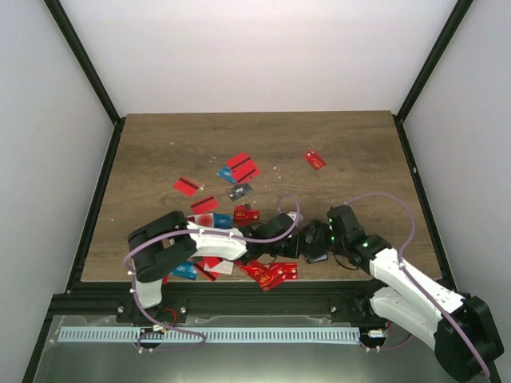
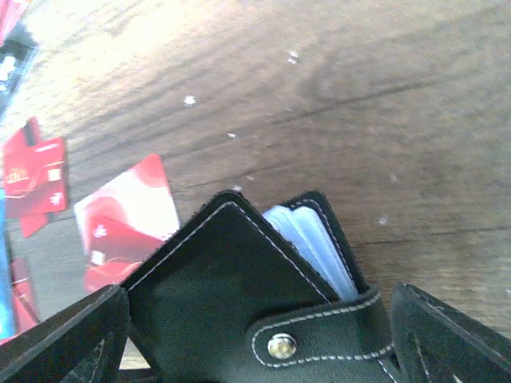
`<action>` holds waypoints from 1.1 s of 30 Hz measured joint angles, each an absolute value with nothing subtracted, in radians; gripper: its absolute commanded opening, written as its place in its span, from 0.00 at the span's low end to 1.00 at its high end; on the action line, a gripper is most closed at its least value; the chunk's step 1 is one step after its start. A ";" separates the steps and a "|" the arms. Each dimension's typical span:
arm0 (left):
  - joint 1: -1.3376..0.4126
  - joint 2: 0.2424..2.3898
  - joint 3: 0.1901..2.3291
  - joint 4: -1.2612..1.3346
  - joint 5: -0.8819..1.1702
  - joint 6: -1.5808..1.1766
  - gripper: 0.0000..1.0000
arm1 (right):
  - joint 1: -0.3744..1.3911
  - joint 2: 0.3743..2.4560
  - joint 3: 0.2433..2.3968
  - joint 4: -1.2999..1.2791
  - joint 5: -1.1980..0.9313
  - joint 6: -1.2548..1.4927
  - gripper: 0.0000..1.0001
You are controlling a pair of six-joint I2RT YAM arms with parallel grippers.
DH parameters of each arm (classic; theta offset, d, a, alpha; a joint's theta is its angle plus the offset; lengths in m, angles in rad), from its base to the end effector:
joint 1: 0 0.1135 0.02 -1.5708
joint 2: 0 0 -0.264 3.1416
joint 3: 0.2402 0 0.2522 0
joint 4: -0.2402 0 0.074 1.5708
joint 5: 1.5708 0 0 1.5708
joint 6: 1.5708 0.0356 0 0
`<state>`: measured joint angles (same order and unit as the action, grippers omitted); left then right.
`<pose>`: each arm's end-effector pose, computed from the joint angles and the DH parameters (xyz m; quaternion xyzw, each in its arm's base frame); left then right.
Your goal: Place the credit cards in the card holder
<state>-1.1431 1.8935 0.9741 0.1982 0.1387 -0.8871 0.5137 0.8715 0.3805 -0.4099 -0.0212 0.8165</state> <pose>0.1540 -0.3496 0.1333 0.1444 0.8978 -0.3826 0.1633 0.1411 0.0805 0.1670 0.1390 0.9341 0.2107 0.2525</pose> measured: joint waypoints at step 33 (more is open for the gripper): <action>-1.137 1.714 1.053 -0.238 -0.022 -0.719 0.04 | 0.587 0.986 0.465 -0.402 -0.192 0.684 0.72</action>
<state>-1.1366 1.7142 1.0531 -0.2382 -0.0223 -0.7185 0.5873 0.9863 0.4648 -0.4023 -0.1917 0.6842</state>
